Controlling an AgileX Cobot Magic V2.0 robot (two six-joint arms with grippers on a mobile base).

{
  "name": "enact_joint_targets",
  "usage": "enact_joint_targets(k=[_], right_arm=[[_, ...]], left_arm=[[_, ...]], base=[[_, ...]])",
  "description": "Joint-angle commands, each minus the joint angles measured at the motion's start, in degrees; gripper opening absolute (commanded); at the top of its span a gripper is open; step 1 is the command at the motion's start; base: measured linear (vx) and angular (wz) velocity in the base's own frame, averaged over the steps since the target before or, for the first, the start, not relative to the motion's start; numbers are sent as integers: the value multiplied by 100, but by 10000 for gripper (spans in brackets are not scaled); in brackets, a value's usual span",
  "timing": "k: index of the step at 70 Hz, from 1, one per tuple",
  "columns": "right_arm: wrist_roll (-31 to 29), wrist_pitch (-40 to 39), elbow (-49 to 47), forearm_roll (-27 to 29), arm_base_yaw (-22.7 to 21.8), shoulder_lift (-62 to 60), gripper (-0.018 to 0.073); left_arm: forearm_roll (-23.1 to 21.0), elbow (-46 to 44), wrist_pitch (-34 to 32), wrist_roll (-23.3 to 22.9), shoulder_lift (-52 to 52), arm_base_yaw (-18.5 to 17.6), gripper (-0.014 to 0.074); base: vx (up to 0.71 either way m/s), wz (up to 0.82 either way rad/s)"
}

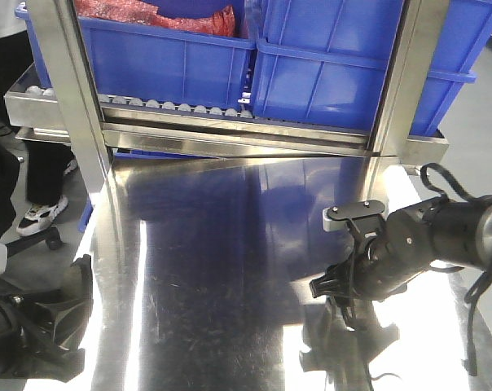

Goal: Move and align brake pads A on conveyor
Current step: 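Close the right gripper on the pad and lift it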

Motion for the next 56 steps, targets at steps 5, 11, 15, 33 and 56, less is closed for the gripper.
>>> enact_joint_targets(k=[5, 11, 15, 33, 56], right_arm=[[1, -162, -160, -76, -9, -154, 361], [1, -183, -160, -69, -9, -183, 305], [1, -177, -160, -69, -9, -197, 262], [1, -155, -160, -69, -9, -328, 103], [1, -89, -160, -69, -9, -668, 37]], left_arm=[[0, -167, -513, -17, -61, -23, 101], [0, -167, -513, -17, -61, -23, 101], [0, -167, -513, -17, -61, -23, 101], [0, -167, -513, -17, -61, -23, 101], [0, -167, -513, -17, -61, -23, 101]], base=[[0, 0], [0, 0], [0, 0], [0, 0], [0, 0]])
